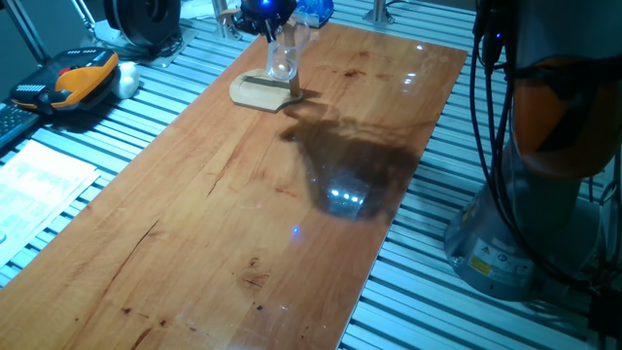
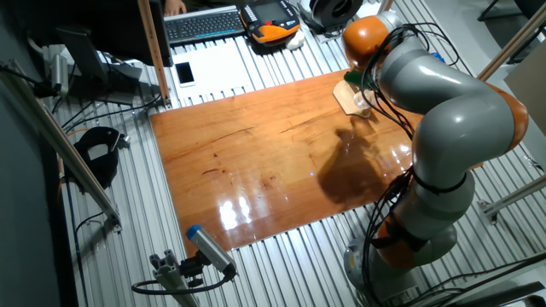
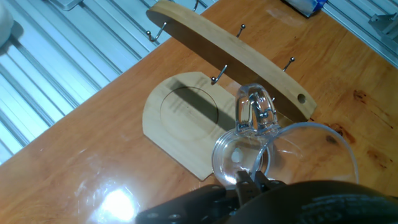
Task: Put the cup on the cup rack
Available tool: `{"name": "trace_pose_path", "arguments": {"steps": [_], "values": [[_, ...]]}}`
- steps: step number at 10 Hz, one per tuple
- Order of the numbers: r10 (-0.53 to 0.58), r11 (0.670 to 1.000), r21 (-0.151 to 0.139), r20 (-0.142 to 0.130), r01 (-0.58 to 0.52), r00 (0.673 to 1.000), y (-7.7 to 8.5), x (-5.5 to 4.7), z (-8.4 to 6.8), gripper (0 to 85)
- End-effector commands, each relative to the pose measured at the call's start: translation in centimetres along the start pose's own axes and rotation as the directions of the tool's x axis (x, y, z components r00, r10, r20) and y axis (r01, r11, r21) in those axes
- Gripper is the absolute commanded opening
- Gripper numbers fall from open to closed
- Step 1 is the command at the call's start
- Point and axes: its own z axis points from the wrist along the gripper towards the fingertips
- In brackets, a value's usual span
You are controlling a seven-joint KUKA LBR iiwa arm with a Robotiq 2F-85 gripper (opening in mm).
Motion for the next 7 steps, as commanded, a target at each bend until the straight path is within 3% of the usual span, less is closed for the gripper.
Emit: {"name": "trace_pose_path", "arguments": {"steps": [1, 7], "values": [[0.0, 1.0, -0.001, -0.001, 0.0, 1.0, 0.02, 0.06, 0.07, 0.0], [-0.022, 1.0, -0.014, -0.007, 0.022, 1.0, -0.12, 0.13, 0.27, 0.0]]}}
